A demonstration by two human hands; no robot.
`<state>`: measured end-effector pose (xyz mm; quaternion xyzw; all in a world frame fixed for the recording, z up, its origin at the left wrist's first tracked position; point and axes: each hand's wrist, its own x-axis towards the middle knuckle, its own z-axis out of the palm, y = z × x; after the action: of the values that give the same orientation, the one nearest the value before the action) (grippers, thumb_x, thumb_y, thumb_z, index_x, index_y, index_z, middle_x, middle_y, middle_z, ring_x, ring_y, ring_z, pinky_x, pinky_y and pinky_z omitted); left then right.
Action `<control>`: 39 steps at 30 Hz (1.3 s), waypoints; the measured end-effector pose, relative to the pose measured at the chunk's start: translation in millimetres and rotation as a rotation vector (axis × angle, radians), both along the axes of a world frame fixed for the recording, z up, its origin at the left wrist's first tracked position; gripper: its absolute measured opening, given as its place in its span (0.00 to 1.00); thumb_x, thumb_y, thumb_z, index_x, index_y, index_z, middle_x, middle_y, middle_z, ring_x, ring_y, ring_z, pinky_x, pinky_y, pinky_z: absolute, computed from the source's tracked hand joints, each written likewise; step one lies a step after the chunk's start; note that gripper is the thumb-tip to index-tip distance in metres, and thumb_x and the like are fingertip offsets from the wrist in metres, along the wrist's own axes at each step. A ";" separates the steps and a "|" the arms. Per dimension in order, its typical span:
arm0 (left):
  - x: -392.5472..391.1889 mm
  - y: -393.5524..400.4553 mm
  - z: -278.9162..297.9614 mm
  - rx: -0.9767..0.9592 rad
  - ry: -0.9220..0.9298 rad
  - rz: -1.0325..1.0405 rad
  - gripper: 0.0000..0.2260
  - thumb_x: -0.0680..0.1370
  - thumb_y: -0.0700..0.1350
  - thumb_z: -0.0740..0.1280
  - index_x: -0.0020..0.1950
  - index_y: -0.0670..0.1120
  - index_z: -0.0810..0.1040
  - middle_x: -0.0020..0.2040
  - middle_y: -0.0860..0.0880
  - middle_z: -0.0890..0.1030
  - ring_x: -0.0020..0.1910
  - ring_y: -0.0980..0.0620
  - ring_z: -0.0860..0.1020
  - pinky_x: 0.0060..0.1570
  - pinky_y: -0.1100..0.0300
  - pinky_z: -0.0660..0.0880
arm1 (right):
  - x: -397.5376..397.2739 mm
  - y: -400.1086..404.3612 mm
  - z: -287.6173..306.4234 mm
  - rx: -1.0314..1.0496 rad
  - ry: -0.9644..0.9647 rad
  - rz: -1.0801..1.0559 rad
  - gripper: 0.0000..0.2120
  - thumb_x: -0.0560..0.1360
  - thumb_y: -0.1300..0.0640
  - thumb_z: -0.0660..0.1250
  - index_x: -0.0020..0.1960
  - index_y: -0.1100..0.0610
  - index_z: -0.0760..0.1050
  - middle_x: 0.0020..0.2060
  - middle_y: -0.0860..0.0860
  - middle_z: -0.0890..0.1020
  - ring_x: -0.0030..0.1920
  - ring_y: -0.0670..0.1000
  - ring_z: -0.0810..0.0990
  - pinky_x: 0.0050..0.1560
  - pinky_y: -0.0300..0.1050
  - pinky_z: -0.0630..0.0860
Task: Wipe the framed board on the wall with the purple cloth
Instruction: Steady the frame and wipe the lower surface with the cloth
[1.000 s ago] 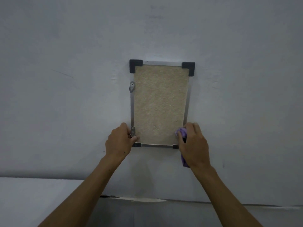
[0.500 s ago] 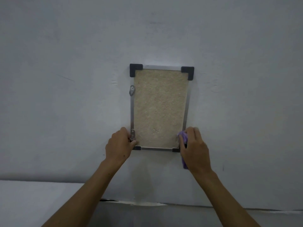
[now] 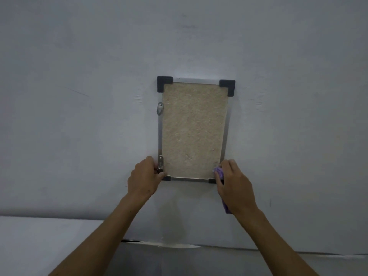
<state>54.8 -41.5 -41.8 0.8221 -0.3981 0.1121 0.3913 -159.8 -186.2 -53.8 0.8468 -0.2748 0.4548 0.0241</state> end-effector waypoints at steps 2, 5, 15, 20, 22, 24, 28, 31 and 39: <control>0.9 0.5 0.0 -0.001 0.003 -0.001 0.13 0.74 0.51 0.75 0.44 0.47 0.72 0.39 0.50 0.78 0.38 0.52 0.77 0.37 0.52 0.77 | 2.3 -2.5 13.3 -0.034 -0.035 0.005 0.07 0.80 0.56 0.67 0.50 0.60 0.74 0.47 0.54 0.75 0.36 0.54 0.77 0.31 0.48 0.77; 2.2 0.9 -0.9 -0.001 0.009 0.003 0.13 0.74 0.51 0.75 0.44 0.48 0.73 0.39 0.51 0.78 0.37 0.52 0.76 0.34 0.55 0.74 | 8.4 -5.3 35.4 -0.077 -0.130 -0.010 0.07 0.81 0.56 0.66 0.51 0.60 0.73 0.47 0.55 0.75 0.36 0.53 0.76 0.31 0.46 0.77; 2.3 1.9 -1.3 -0.029 0.023 -0.025 0.12 0.74 0.50 0.75 0.44 0.47 0.74 0.40 0.51 0.78 0.40 0.50 0.78 0.41 0.51 0.78 | 10.0 -2.5 1.4 -0.020 -0.054 0.030 0.07 0.80 0.55 0.68 0.52 0.59 0.75 0.48 0.54 0.76 0.37 0.54 0.78 0.32 0.49 0.79; 1.6 2.1 -3.3 -0.038 0.030 -0.018 0.12 0.74 0.51 0.75 0.44 0.47 0.75 0.40 0.51 0.79 0.39 0.52 0.78 0.40 0.51 0.78 | 27.4 19.9 -31.0 0.050 -0.219 -0.128 0.06 0.80 0.58 0.67 0.52 0.61 0.73 0.47 0.56 0.74 0.36 0.56 0.77 0.28 0.50 0.78; 2.4 2.4 -2.6 -0.049 0.041 -0.021 0.12 0.73 0.51 0.76 0.44 0.47 0.75 0.39 0.51 0.79 0.39 0.52 0.78 0.41 0.50 0.79 | 42.3 34.4 -44.7 0.076 -0.217 -0.123 0.05 0.80 0.60 0.67 0.50 0.62 0.74 0.46 0.57 0.75 0.36 0.57 0.78 0.28 0.49 0.77; 4.4 3.0 -1.4 -0.058 0.043 -0.024 0.12 0.73 0.51 0.76 0.43 0.47 0.76 0.38 0.51 0.79 0.38 0.52 0.78 0.40 0.50 0.79 | 52.8 42.0 -48.2 0.043 -0.134 -0.088 0.04 0.81 0.59 0.67 0.50 0.61 0.75 0.46 0.55 0.77 0.36 0.55 0.78 0.29 0.47 0.78; 3.9 5.8 -1.2 -0.056 0.039 -0.038 0.12 0.72 0.51 0.77 0.43 0.46 0.77 0.38 0.51 0.79 0.38 0.51 0.78 0.39 0.50 0.79 | 41.4 32.4 -44.6 0.133 -0.257 -0.099 0.06 0.80 0.57 0.67 0.51 0.60 0.73 0.48 0.55 0.76 0.37 0.56 0.78 0.29 0.46 0.76; 3.7 5.8 -0.8 -0.078 0.040 -0.035 0.12 0.72 0.51 0.77 0.42 0.46 0.77 0.38 0.50 0.80 0.39 0.50 0.79 0.39 0.51 0.79 | 37.1 29.1 -43.4 0.197 -0.391 -0.173 0.08 0.81 0.55 0.65 0.50 0.60 0.72 0.48 0.55 0.75 0.38 0.56 0.78 0.30 0.42 0.72; 3.2 5.6 -1.1 -0.075 0.043 -0.040 0.12 0.71 0.52 0.78 0.41 0.47 0.77 0.38 0.51 0.80 0.38 0.51 0.80 0.40 0.49 0.80 | 63.3 49.1 -41.7 0.141 -0.204 -0.041 0.09 0.82 0.53 0.64 0.51 0.60 0.73 0.47 0.55 0.78 0.37 0.54 0.79 0.31 0.49 0.78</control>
<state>58.0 -35.9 -42.9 0.8010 -0.4017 0.1012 0.4323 -96.5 -137.1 -95.5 0.7898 -0.3245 0.5177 -0.0543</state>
